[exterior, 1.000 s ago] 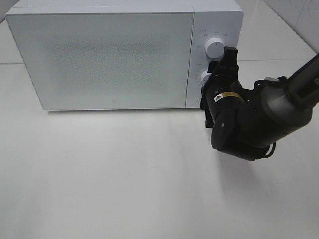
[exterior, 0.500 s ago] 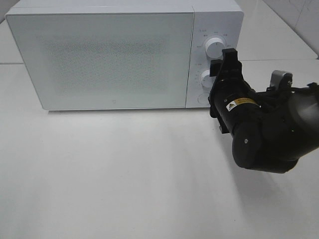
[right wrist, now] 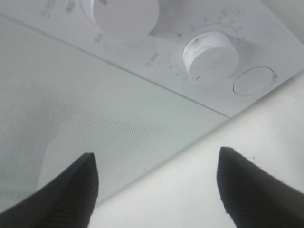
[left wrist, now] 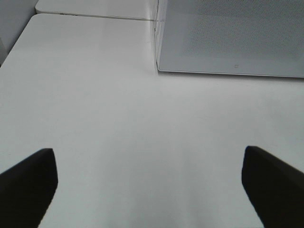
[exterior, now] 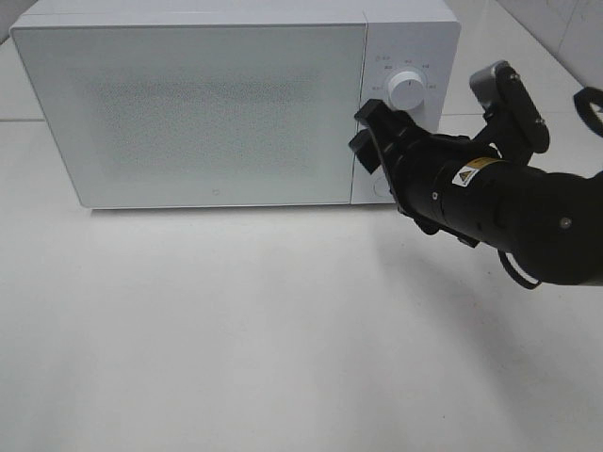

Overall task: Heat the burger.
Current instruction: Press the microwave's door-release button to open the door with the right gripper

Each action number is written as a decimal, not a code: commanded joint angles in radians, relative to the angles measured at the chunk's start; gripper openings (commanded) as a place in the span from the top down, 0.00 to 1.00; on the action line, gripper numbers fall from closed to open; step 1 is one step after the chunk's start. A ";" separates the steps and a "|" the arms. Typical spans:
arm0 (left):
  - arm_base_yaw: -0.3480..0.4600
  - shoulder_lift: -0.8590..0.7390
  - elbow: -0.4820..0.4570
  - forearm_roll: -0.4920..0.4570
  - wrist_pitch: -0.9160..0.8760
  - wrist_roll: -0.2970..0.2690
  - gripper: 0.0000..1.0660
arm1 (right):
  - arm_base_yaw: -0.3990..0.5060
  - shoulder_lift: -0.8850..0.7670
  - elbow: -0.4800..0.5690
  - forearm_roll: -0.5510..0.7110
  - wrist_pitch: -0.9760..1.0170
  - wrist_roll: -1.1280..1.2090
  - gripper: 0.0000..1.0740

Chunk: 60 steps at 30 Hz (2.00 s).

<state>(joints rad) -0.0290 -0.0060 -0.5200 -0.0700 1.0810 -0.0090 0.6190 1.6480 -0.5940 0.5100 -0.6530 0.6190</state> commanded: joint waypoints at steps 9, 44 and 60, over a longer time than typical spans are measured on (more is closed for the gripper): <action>-0.006 -0.017 0.001 0.001 -0.011 0.000 0.08 | -0.003 -0.167 -0.036 -0.157 0.430 -0.288 0.36; -0.006 -0.017 0.001 0.001 -0.011 0.000 0.08 | -0.002 -1.003 -0.158 -0.510 1.514 -0.452 0.28; -0.006 -0.017 0.001 0.001 -0.011 0.000 0.08 | -0.317 -1.308 -0.158 -0.502 1.642 -0.522 0.29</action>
<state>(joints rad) -0.0290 -0.0060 -0.5200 -0.0700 1.0810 -0.0090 0.3530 0.3840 -0.7480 0.0110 0.9860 0.1090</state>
